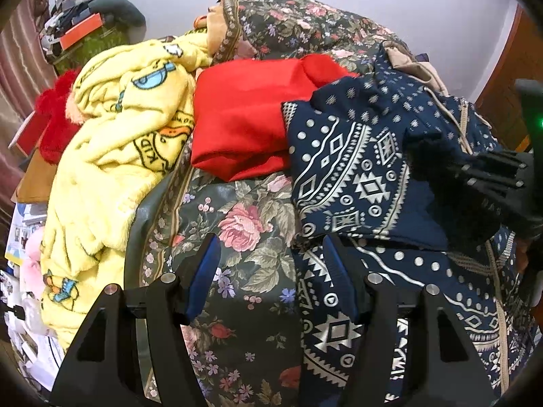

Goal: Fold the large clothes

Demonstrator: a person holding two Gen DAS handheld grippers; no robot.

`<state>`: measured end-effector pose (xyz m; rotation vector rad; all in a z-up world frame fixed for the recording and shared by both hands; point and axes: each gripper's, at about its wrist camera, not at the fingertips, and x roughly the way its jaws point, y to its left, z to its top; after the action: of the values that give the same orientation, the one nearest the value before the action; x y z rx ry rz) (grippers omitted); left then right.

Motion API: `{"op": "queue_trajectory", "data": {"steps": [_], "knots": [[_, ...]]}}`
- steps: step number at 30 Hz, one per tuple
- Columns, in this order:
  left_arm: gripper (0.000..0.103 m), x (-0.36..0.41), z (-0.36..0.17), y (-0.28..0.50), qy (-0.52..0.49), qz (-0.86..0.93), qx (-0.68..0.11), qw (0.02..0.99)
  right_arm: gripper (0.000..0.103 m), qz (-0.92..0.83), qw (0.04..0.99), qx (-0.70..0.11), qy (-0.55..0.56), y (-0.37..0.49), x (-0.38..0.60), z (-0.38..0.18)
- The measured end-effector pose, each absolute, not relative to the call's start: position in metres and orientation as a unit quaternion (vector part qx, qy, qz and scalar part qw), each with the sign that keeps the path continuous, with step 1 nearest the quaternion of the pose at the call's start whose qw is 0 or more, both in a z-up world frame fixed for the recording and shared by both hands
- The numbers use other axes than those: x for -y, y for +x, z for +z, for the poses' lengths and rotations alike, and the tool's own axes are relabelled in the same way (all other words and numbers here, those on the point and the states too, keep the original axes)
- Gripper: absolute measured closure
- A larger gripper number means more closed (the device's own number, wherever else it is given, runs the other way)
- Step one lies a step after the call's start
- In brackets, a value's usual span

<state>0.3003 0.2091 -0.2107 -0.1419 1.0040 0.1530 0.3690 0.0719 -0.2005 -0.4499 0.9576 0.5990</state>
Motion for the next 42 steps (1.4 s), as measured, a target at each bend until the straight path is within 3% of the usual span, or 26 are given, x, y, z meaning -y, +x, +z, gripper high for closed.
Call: {"op": "queue_trajectory", "data": {"steps": [11, 18, 27, 35, 42], "knots": [[0.041, -0.179, -0.184, 0.311, -0.041, 0.066, -0.459, 0.885, 0.094, 0.257, 0.885, -0.365, -0.136, 0.367, 0.010, -0.109], [0.041, -0.168, -0.209, 0.336, -0.075, 0.064, -0.491, 0.866, 0.094, 0.230, 0.904, -0.351, -0.083, 0.367, 0.080, -0.083], [0.041, -0.154, -0.254, 0.346, -0.077, 0.069, -0.533, 0.840, 0.094, 0.204, 0.888, -0.411, -0.035, 0.361, 0.144, -0.124], [0.036, -0.143, -0.260, 0.341, -0.040, 0.075, -0.526, 0.846, 0.093, 0.183, 0.852, -0.490, -0.001, 0.356, 0.177, -0.180], [0.036, -0.140, -0.257, 0.342, -0.029, 0.082, -0.526, 0.846, 0.090, 0.170, 0.839, -0.516, -0.005, 0.345, 0.181, -0.196]]}}
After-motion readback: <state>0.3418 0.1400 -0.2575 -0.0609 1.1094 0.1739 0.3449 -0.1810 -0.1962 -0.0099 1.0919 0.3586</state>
